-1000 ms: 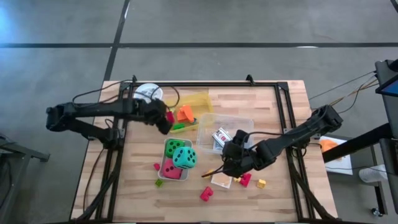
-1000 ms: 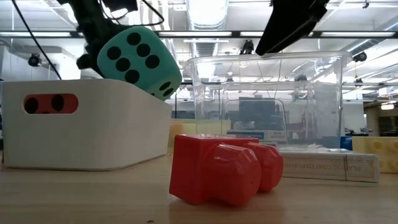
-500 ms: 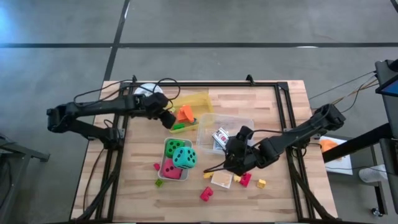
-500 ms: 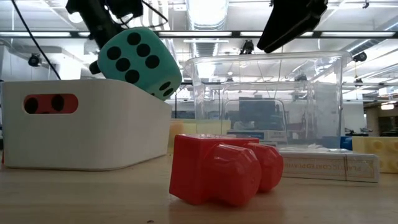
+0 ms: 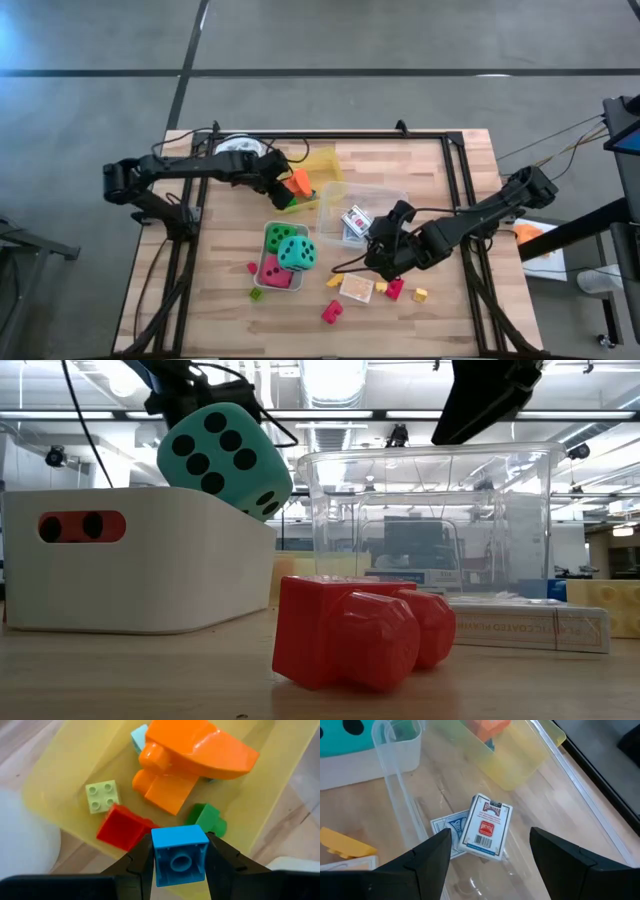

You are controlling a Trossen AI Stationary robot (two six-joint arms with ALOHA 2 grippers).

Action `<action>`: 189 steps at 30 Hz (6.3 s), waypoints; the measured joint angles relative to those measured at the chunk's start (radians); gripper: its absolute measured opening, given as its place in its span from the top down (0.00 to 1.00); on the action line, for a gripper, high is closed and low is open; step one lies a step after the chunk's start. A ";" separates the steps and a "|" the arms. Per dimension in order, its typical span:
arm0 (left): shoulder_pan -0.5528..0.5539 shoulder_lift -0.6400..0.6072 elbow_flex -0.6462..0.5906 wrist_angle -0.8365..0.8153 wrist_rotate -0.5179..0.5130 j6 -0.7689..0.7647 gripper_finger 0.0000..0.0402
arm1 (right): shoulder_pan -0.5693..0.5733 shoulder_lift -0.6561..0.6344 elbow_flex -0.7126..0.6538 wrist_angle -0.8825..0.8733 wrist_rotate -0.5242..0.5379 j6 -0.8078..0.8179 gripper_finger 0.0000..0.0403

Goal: Pick & Place Toys
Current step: Put the blue game piece into the yellow bin, then put the yellow game piece into the yellow bin

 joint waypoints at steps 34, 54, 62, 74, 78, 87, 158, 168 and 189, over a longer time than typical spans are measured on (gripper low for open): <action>-0.001 0.130 -0.004 0.033 0.047 0.039 0.70 | 0.001 0.002 -0.039 0.002 -0.010 0.019 0.35; -0.002 0.130 0.000 0.023 0.054 0.038 0.20 | 0.001 0.002 -0.054 0.004 -0.011 0.019 0.35; -0.002 0.129 0.038 -0.041 0.055 0.056 0.16 | 0.001 0.002 -0.055 0.005 -0.011 0.019 0.35; -0.011 0.010 0.098 -0.242 0.048 0.031 0.16 | 0.001 0.002 -0.023 -0.026 -0.014 0.064 0.35; -0.037 -0.085 0.096 -0.265 0.043 -0.021 0.16 | 0.001 -0.009 0.028 -0.115 -0.013 0.143 0.35; -0.229 -0.211 0.094 -0.301 0.024 -0.148 0.16 | 0.076 -0.023 0.093 -0.301 -0.158 0.356 0.35; -0.490 -0.211 0.097 -0.372 0.100 -0.331 0.16 | 0.370 0.186 -0.274 0.151 -0.684 0.351 0.53; -0.490 -0.211 0.097 -0.373 0.103 -0.332 0.16 | 0.371 0.190 -0.256 0.127 -0.685 0.328 0.78; -0.490 -0.211 0.097 -0.372 0.111 -0.332 0.16 | 0.371 0.190 -0.128 -0.038 -0.591 0.328 0.79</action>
